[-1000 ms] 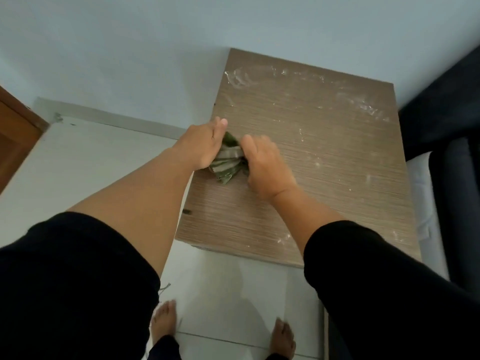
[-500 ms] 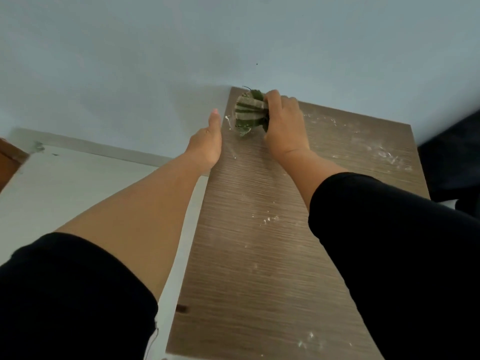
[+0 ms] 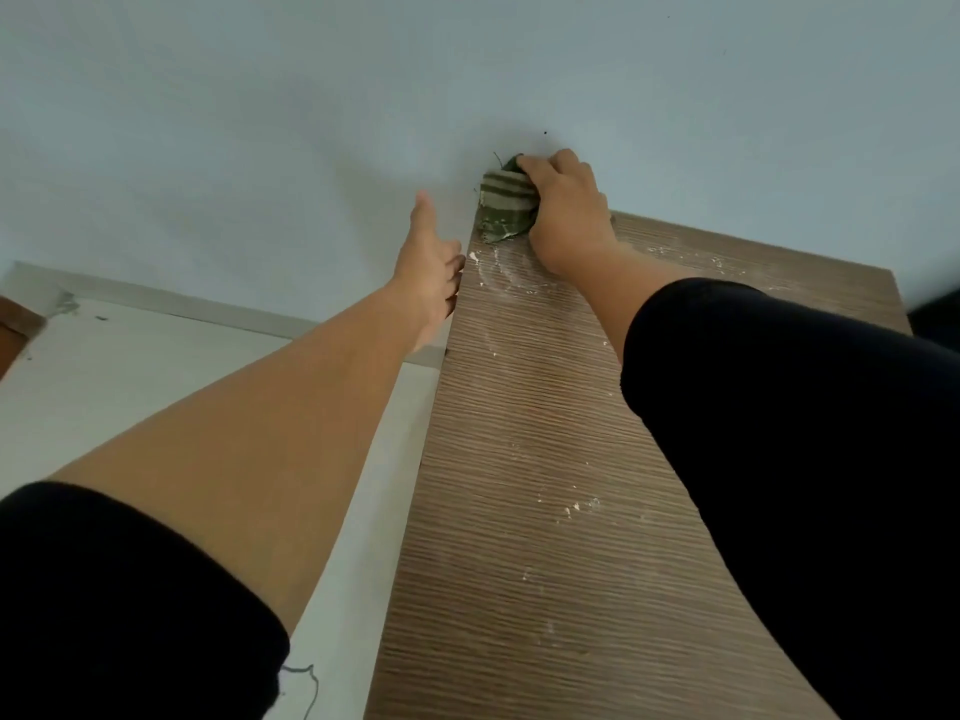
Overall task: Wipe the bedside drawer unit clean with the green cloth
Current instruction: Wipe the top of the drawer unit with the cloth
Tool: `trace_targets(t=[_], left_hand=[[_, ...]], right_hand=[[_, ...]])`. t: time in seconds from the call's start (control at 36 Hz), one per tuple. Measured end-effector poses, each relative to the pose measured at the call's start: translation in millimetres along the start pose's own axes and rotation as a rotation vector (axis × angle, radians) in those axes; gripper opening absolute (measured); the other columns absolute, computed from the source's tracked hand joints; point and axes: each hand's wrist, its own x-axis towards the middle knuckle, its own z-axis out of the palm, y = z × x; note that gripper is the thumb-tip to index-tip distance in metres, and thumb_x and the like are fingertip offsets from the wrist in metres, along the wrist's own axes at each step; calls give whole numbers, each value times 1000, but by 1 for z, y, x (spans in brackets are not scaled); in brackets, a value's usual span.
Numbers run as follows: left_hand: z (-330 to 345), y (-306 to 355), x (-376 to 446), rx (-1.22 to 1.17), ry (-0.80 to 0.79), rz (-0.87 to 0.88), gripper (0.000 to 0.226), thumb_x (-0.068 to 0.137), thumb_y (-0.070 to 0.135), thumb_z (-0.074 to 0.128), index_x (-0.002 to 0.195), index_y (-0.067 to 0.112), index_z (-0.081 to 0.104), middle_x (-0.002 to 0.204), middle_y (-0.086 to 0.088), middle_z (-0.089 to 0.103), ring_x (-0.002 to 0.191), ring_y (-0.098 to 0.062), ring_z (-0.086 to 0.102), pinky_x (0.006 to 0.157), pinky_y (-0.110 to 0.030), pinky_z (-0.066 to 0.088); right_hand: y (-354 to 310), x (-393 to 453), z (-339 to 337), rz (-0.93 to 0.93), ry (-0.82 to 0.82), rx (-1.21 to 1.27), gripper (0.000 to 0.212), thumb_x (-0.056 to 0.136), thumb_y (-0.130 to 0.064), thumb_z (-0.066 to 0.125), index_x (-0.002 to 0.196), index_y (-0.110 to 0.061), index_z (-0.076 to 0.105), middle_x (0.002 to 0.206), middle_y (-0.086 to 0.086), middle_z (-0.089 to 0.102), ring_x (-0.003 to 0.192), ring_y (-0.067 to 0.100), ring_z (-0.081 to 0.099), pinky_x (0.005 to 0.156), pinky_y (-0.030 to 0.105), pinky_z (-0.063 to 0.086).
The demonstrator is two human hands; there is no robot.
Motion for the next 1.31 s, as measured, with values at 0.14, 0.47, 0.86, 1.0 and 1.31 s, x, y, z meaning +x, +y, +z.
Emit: trace_targets(t=[0.14, 0.47, 0.86, 1.0, 1.31], left_hand=[[-6, -2, 3, -85, -27, -10, 85, 91, 66, 13, 148, 4, 19, 154, -12, 25, 141, -22, 29, 112, -34, 26], [-7, -4, 1, -162, -31, 3, 87, 89, 69, 16, 147, 4, 26, 149, -12, 38, 134, -22, 40, 107, -34, 33], [-17, -20, -36, -140, -26, -53, 88, 87, 71, 14, 131, 5, 50, 128, -9, 58, 117, -19, 56, 93, -31, 45], [-22, -33, -56, -147, -6, -82, 92, 85, 74, 16, 132, 3, 49, 133, -12, 56, 122, -22, 53, 108, -37, 37], [-27, -60, -116, -120, 50, -144, 93, 85, 75, 14, 124, 1, 55, 124, -12, 62, 113, -21, 58, 97, -35, 43]], right_hand=[[1, 3, 8, 60, -82, 85, 46, 97, -14, 41, 141, -27, 38, 139, 3, 38, 128, 25, 32, 106, 40, 31], [-9, -2, 3, 83, -171, 118, 40, 97, -27, 44, 134, -41, 45, 141, -6, 38, 131, 20, 30, 106, 45, 24], [-27, -49, 4, 45, -196, 172, 42, 96, -19, 46, 133, -39, 47, 144, -10, 38, 134, 20, 26, 104, 43, 24], [-34, -77, 2, 50, -210, 209, 41, 96, -17, 47, 130, -39, 51, 143, -11, 40, 133, 20, 27, 107, 43, 24], [-52, -152, 6, 88, -228, 284, 40, 94, -16, 49, 130, -33, 53, 138, -17, 45, 129, 15, 30, 106, 35, 25]])
